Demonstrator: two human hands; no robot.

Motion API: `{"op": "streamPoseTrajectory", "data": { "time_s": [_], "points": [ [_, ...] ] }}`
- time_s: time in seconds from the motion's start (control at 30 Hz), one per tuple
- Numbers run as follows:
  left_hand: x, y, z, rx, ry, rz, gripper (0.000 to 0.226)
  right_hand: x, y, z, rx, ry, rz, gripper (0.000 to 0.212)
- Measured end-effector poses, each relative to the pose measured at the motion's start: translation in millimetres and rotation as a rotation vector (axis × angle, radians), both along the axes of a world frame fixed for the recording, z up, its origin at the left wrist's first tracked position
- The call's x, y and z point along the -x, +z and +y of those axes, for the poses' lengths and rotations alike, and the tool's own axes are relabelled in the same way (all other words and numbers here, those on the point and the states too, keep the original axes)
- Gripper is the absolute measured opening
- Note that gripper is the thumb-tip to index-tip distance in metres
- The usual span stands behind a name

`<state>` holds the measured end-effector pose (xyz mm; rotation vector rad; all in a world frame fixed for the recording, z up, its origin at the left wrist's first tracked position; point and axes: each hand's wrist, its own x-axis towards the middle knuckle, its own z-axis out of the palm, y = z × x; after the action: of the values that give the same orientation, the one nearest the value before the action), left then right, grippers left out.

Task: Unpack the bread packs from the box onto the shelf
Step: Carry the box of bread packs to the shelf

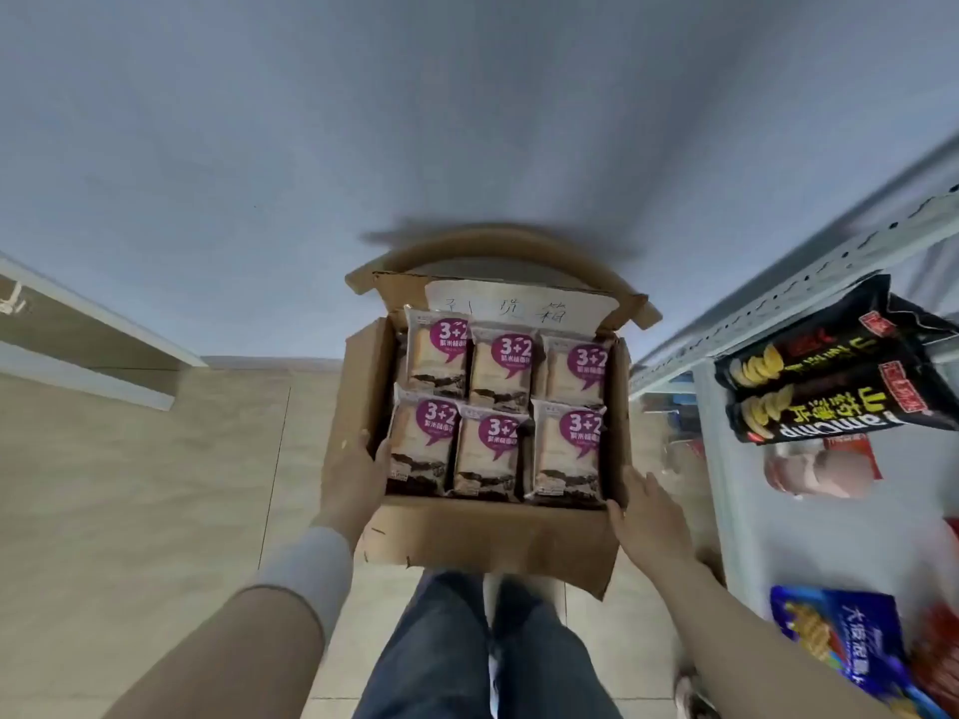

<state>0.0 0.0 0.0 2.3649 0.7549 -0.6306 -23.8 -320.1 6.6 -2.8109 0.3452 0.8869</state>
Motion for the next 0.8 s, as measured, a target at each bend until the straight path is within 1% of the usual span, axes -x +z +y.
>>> {"op": "streamPoseTrajectory", "data": {
  "time_s": [0.07, 0.13, 0.23, 0.33, 0.4, 0.57, 0.8],
  "points": [
    [-13, -12, 6, 0.023, 0.045, 0.016, 0.047, -8, -11, -7, -0.054, -0.172, 0.004, 0.054],
    [-25, -25, 14, 0.041, 0.094, 0.042, 0.051, -19, -19, -13, -0.113, -0.295, 0.031, 0.054],
    [-50, -47, 21, 0.093, 0.126, 0.028, 0.052, -49, -35, -16, -0.251, -0.45, 0.044, 0.056],
    [-69, -70, 24, 0.138, 0.162, 0.022, 0.049, -77, -51, -16, -0.314, -0.545, 0.033, 0.05],
    [-75, -83, 25, 0.156, 0.19, 0.023, 0.046, -88, -63, -16, -0.323, -0.562, 0.029, 0.045],
    [-77, -97, 29, 0.105, 0.151, -0.015, 0.036, -89, -79, -27, -0.301, -0.489, -0.023, 0.037],
    [-76, -93, 27, -0.065, 0.07, -0.068, 0.033, -88, -84, -25, -0.257, -0.481, -0.122, 0.035]
  ]
}}
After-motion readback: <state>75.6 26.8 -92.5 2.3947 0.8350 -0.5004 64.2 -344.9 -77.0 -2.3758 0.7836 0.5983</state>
